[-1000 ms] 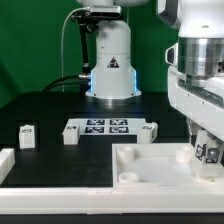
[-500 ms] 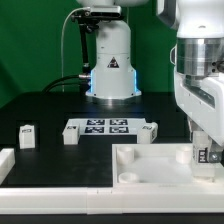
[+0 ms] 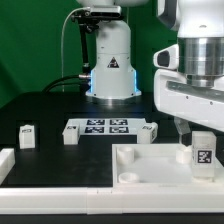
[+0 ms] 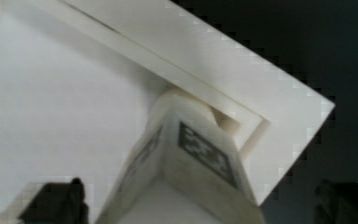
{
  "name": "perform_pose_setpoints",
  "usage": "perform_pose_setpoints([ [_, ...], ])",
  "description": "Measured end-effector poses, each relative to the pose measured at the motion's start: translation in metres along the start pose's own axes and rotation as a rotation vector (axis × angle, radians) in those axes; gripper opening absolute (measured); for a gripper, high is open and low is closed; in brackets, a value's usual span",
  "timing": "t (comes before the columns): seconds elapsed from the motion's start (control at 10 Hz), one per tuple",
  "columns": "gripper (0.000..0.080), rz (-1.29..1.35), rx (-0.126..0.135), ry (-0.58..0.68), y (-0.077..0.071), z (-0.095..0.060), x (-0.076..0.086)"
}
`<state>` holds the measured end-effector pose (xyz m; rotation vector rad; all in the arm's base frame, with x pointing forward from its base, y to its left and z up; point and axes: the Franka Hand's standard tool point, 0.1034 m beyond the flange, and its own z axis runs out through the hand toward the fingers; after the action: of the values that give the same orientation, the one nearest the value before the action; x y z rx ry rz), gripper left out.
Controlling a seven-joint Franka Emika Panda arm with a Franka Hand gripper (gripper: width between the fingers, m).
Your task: Assemble one leg
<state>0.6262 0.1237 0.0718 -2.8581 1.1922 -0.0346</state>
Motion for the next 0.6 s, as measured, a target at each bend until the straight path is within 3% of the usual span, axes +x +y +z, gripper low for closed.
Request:
perform_pose_setpoints([
  [0.6,0.0649,-0.668,-0.007,0.004,0.0017,-0.0002,0.0025],
])
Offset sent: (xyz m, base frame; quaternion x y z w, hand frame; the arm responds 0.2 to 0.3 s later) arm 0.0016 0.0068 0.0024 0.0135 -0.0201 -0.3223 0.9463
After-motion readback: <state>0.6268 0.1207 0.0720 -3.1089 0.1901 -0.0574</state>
